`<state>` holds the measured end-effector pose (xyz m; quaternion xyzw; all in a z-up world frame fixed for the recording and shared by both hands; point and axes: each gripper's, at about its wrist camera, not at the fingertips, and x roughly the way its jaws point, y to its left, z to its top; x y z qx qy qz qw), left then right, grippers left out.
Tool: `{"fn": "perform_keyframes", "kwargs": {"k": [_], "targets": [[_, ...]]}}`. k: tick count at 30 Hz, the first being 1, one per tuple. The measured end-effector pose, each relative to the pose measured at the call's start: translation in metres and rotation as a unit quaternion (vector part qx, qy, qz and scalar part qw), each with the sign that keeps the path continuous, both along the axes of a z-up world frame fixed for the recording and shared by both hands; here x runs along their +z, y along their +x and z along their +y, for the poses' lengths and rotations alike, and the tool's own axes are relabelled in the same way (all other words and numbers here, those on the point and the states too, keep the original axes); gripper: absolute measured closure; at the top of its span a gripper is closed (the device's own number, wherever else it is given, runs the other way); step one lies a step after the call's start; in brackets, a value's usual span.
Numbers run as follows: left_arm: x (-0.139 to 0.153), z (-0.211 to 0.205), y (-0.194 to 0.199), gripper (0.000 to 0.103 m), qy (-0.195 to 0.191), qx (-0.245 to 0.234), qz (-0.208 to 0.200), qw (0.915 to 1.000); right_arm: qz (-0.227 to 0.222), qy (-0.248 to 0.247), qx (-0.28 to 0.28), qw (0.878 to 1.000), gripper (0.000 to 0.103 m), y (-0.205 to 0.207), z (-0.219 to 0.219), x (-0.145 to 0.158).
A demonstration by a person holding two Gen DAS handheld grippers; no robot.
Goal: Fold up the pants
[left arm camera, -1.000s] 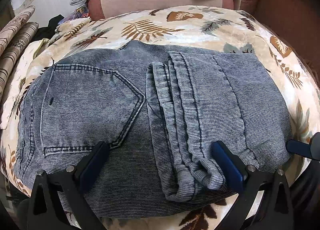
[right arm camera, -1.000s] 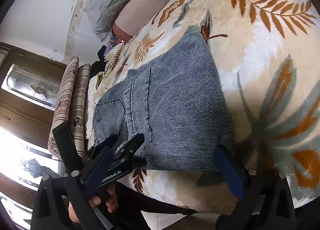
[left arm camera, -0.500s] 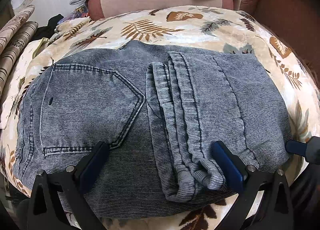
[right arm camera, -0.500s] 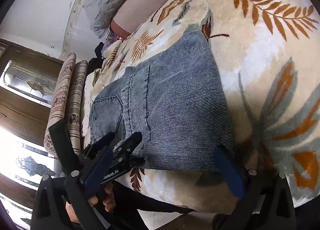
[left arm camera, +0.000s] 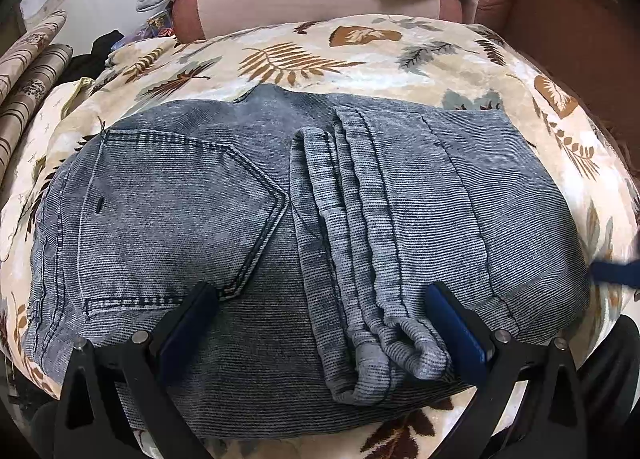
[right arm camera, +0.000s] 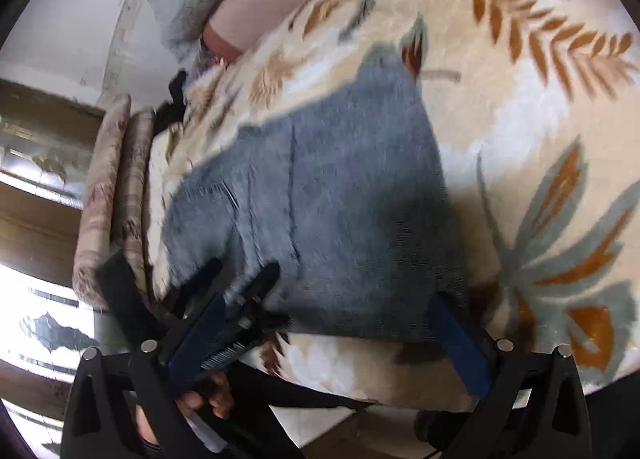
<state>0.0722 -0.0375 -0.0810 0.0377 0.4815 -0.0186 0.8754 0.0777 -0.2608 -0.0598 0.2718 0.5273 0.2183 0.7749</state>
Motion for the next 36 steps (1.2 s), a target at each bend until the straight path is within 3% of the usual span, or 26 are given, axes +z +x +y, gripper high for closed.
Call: {"fn": "perform_keyframes", "kwargs": {"k": [5, 8, 10, 15, 20, 23, 28, 33, 36], "targets": [[0.000, 0.000, 0.000, 0.000, -0.002, -0.002, -0.002, 1.0000, -0.026, -0.005, -0.012, 1.000, 0.001, 0.022, 0.000, 0.029], [0.000, 0.001, 0.000, 0.000, -0.003, -0.003, -0.002, 1.0000, -0.027, 0.014, -0.012, 0.999, 0.001, 0.047, 0.009, 0.031], [0.000, 0.001, 0.001, 0.000, -0.003, -0.004, 0.000, 1.0000, -0.021, 0.013, -0.016, 1.000, 0.001, 0.065, 0.017, 0.024], [0.001, 0.001, 0.002, 0.000, -0.004, -0.008, 0.003, 1.0000, 0.042, 0.004, -0.033, 0.999, 0.000, 0.097, 0.023, -0.035], [0.010, 0.012, -0.002, 0.000, -0.039, 0.002, 0.009, 0.9992, 0.021, -0.012, -0.032, 0.999, 0.001, 0.084, 0.025, -0.011], [0.023, 0.032, -0.012, 0.000, -0.071, 0.031, -0.011, 0.9969, -0.008, 0.003, -0.012, 1.000, 0.000, 0.064, 0.029, 0.002], [0.038, 0.066, -0.026, 0.000, -0.100, 0.080, -0.024, 0.9915, 0.000, -0.043, 0.030, 0.999, 0.001, 0.054, 0.043, -0.028], [0.047, 0.099, -0.043, 0.000, -0.099, 0.120, -0.041, 0.9869, -0.018, -0.051, 0.023, 0.998, 0.001, 0.044, 0.045, -0.010], [0.044, 0.130, -0.050, 0.000, -0.108, 0.163, -0.037, 0.9799, -0.038, -0.047, 0.010, 0.998, 0.001, 0.031, 0.037, -0.006]]}}
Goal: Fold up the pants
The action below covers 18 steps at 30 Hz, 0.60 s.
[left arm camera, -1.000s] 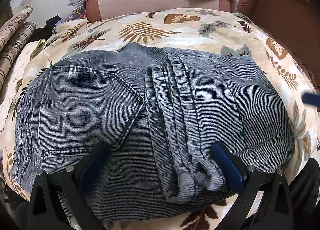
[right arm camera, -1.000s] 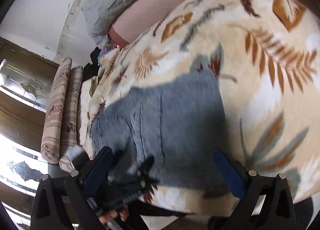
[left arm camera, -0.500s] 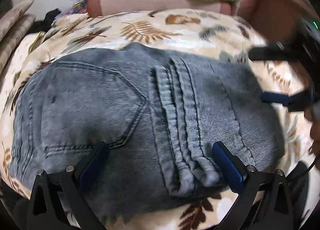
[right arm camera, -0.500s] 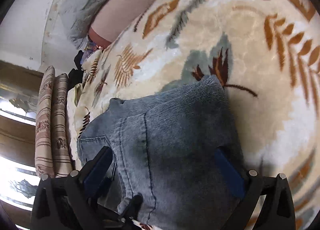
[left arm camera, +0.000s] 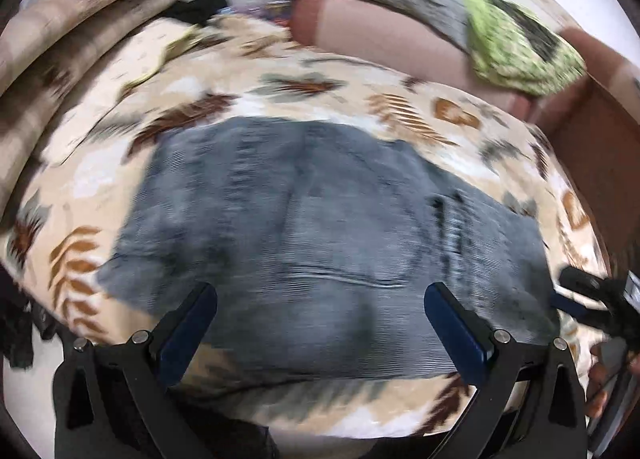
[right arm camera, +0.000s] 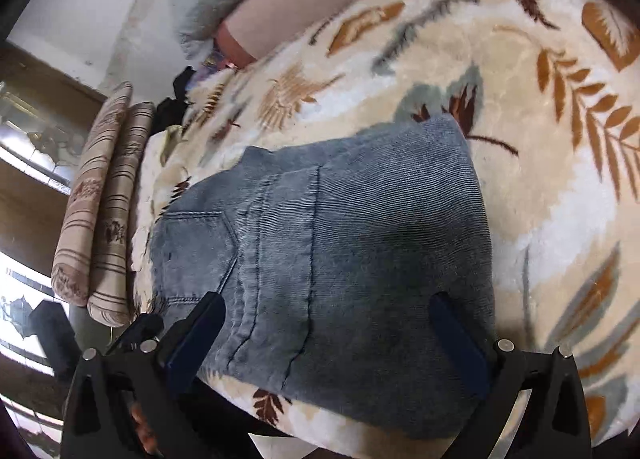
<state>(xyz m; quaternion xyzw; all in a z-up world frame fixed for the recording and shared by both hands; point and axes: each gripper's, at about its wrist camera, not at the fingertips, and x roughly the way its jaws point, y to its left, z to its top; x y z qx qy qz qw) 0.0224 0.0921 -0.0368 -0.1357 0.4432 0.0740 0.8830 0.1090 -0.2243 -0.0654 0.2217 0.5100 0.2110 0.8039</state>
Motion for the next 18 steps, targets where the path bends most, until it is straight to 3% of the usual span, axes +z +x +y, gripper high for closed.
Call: {"fn": "perform_keyframes", "kwargs": {"k": [7, 12, 15, 18], "targets": [[-0.010, 0.052, -0.015, 0.000, -0.047, 0.086, 0.015, 0.9951, -0.006, 0.027, -0.033, 0.999, 0.001, -0.021, -0.019, -0.002], [-0.007, 0.075, -0.026, 0.000, -0.145, 0.117, -0.003, 0.9825, -0.047, 0.005, 0.026, 0.999, 0.001, -0.022, 0.015, 0.028], [-0.014, 0.093, -0.036, 0.000, -0.237, 0.140, -0.014, 0.9613, -0.068, -0.043, 0.107, 0.991, 0.001, -0.021, 0.066, 0.040], [-0.033, 0.113, -0.044, 0.000, -0.328, 0.159, -0.018, 0.9310, -0.076, -0.082, 0.153, 0.982, 0.001, -0.019, 0.103, 0.039]]}}
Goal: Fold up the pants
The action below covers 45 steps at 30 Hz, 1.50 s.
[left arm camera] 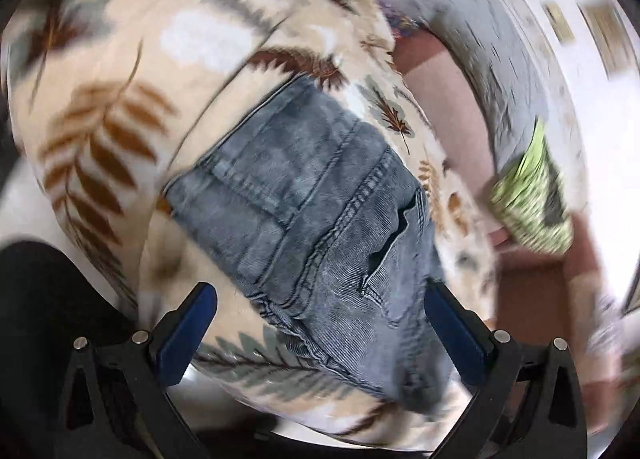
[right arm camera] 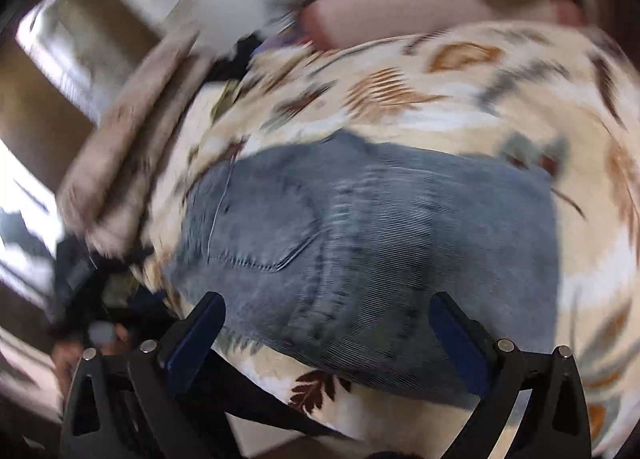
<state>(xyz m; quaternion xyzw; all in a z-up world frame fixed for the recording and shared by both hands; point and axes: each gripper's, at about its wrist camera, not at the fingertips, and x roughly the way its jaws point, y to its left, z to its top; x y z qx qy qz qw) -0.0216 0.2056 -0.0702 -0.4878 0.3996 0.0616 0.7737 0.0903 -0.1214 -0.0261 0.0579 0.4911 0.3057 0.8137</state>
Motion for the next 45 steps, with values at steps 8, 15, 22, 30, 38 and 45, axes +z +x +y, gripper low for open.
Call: {"fn": "perform_keyframes", "kwargs": {"k": [8, 15, 22, 30, 38, 45], "targets": [[-0.025, 0.020, 0.006, 0.000, -0.077, 0.022, -0.041, 0.9960, 0.016, -0.036, 0.055, 0.998, 0.001, 0.019, 0.074, -0.013], [-0.032, 0.029, 0.013, 0.005, -0.091, 0.028, -0.062, 0.9935, 0.033, -0.024, 0.075, 0.996, 0.001, 0.028, 0.110, -0.018], [-0.033, 0.036, 0.018, 0.078, -0.031, 0.015, -0.028, 0.9990, 0.087, -0.034, 0.081, 0.992, 0.000, 0.034, 0.126, -0.044], [-0.018, 0.027, 0.022, 0.082, 0.019, 0.005, -0.027, 0.9995, 0.153, 0.055, 0.034, 0.986, 0.000, 0.065, 0.120, -0.065], [0.024, 0.002, 0.032, 0.086, 0.122, -0.019, -0.040, 0.9916, 0.119, 0.144, -0.047, 0.981, 0.000, 0.045, 0.018, -0.024], [0.056, -0.024, 0.037, 0.086, 0.185, -0.032, -0.051, 0.9809, 0.130, 0.165, -0.118, 0.971, 0.000, 0.028, -0.076, -0.047]]}}
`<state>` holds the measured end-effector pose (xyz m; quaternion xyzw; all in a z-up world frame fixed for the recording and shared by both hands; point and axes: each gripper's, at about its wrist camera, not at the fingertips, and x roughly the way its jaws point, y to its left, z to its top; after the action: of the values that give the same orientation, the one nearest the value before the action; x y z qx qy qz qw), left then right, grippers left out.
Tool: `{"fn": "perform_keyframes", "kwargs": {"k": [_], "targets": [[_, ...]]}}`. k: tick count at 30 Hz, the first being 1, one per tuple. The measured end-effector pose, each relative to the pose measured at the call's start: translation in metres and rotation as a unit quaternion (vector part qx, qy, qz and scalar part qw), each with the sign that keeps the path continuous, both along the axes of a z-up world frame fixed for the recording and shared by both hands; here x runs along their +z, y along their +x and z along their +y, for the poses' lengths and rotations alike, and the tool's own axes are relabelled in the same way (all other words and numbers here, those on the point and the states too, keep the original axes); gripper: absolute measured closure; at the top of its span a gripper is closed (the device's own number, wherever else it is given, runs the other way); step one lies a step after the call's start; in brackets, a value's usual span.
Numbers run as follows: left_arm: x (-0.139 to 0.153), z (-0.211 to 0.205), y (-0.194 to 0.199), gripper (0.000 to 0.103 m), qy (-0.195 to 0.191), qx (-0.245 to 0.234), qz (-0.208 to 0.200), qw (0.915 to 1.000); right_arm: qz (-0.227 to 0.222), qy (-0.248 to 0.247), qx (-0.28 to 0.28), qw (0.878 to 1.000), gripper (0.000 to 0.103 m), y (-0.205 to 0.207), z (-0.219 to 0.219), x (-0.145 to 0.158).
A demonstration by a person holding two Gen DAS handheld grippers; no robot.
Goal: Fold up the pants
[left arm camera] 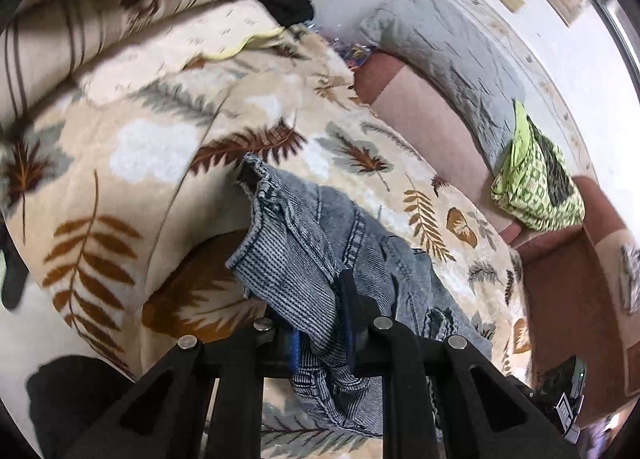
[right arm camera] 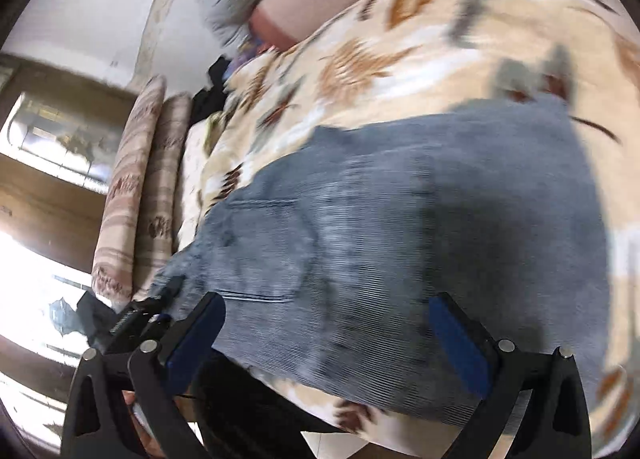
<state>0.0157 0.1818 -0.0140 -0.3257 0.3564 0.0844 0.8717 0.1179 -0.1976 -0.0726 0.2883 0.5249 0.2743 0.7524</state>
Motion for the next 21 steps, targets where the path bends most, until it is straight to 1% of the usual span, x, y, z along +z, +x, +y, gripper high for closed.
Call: {"fn": "perform_keyframes", "kwargs": {"k": [3, 6, 7, 8, 9, 11, 12, 13, 15, 16, 18, 20, 21], "targets": [[0.019, -0.022, 0.009, 0.086, 0.046, -0.017, -0.007, 0.9988, 0.010, 0.021, -0.020, 1.000, 0.000, -0.003, -0.018, -0.009], [0.046, -0.057, 0.017, 0.086, 0.109, -0.049, -0.026, 0.9924, -0.007, 0.040, -0.036, 0.999, 0.000, -0.008, -0.035, -0.002], [0.054, -0.072, 0.019, 0.087, 0.132, -0.062, -0.034, 0.9888, -0.012, 0.044, -0.043, 0.998, 0.000, -0.011, -0.041, 0.000], [0.063, -0.092, 0.022, 0.087, 0.158, -0.081, -0.045, 0.9832, -0.018, 0.048, -0.052, 0.997, 0.000, -0.012, -0.048, 0.004], [0.068, -0.105, 0.023, 0.087, 0.172, -0.093, -0.051, 0.9795, -0.024, 0.052, -0.062, 0.996, 0.000, -0.015, -0.058, 0.006], [0.078, -0.148, 0.026, 0.088, 0.212, -0.135, -0.068, 0.9655, -0.028, 0.063, -0.084, 0.994, 0.000, -0.020, -0.080, 0.008], [0.080, -0.169, 0.026, 0.089, 0.228, -0.156, -0.076, 0.9582, -0.030, 0.066, -0.096, 0.993, 0.000, -0.024, -0.092, 0.007], [0.081, -0.186, 0.025, 0.092, 0.237, -0.173, -0.081, 0.9527, -0.031, 0.069, -0.109, 0.991, 0.000, -0.027, -0.105, 0.007], [0.077, -0.225, 0.024, 0.092, 0.255, -0.215, -0.090, 0.9383, -0.030, 0.075, -0.134, 0.988, 0.000, -0.034, -0.135, 0.002], [0.071, -0.248, 0.023, 0.092, 0.262, -0.241, -0.090, 0.9301, -0.030, 0.078, -0.144, 0.986, 0.000, -0.038, -0.145, 0.001], [0.053, -0.280, 0.027, 0.092, 0.261, -0.284, -0.071, 0.9199, -0.027, 0.081, -0.163, 0.983, 0.000, -0.045, -0.163, -0.003], [0.016, -0.310, 0.038, 0.092, 0.244, -0.336, -0.020, 0.9095, -0.022, 0.082, -0.180, 0.980, 0.000, -0.052, -0.177, -0.009], [-0.013, -0.325, 0.046, 0.092, 0.233, -0.371, 0.026, 0.8986, -0.018, 0.081, -0.187, 0.979, 0.000, -0.056, -0.183, -0.012]]}}
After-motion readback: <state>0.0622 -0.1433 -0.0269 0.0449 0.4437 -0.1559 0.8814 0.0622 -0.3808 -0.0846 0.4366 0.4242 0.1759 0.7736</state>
